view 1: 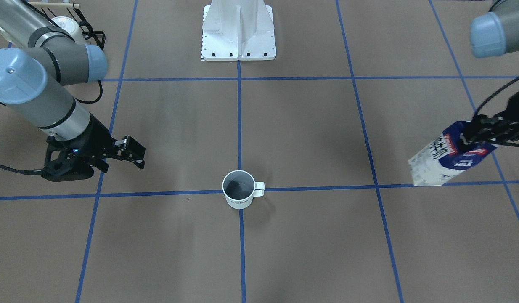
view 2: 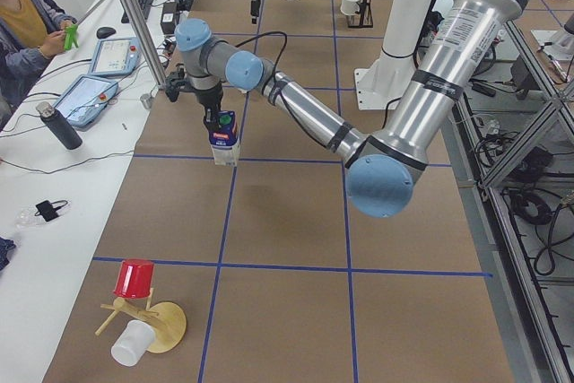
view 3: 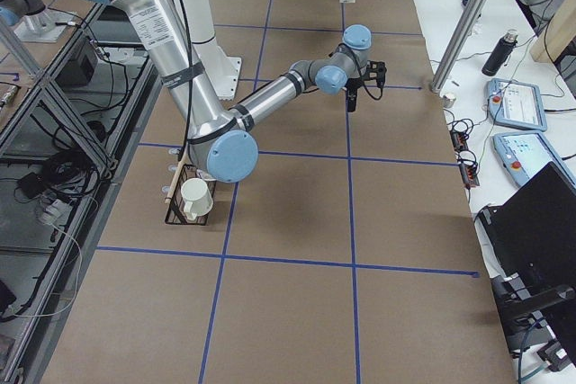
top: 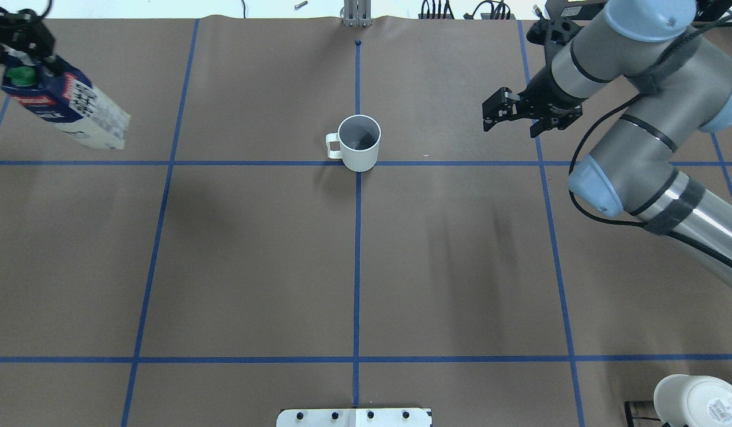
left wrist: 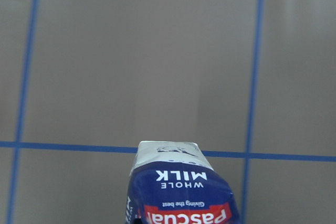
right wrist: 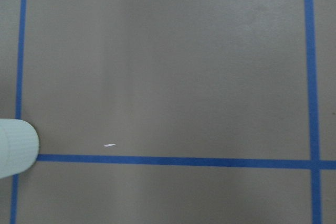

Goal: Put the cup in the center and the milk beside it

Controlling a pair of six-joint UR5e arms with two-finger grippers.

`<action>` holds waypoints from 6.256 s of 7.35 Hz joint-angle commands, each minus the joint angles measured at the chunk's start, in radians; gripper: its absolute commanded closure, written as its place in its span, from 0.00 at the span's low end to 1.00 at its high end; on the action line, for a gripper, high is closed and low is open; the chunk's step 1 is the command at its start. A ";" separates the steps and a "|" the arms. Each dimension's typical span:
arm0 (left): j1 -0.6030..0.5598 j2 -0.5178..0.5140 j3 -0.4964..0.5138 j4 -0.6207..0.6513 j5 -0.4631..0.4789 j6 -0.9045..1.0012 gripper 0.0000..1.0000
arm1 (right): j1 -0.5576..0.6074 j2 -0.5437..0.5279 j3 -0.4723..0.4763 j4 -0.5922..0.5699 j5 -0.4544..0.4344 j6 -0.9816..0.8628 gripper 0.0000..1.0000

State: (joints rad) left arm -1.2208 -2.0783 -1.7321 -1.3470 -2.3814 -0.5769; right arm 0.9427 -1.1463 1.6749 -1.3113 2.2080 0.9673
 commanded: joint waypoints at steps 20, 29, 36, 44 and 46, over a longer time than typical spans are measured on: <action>0.118 0.147 -0.286 0.016 0.143 -0.066 0.02 | 0.192 -0.260 0.042 0.006 0.018 -0.346 0.00; -0.120 0.457 -0.150 -0.235 0.085 0.347 0.02 | 0.383 -0.471 0.161 0.000 0.121 -0.585 0.00; -0.121 0.425 -0.083 -0.227 0.088 0.348 0.02 | 0.389 -0.460 0.155 -0.035 0.094 -0.591 0.00; -0.118 0.454 -0.090 -0.261 0.087 0.345 0.02 | 0.407 -0.386 0.197 -0.307 0.102 -0.708 0.00; -0.118 0.492 -0.099 -0.268 0.085 0.345 0.02 | 0.406 -0.383 0.193 -0.307 0.102 -0.707 0.00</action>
State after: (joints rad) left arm -1.3406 -1.6145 -1.8250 -1.6105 -2.2958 -0.2309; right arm 1.3487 -1.5315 1.8689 -1.6161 2.3103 0.2596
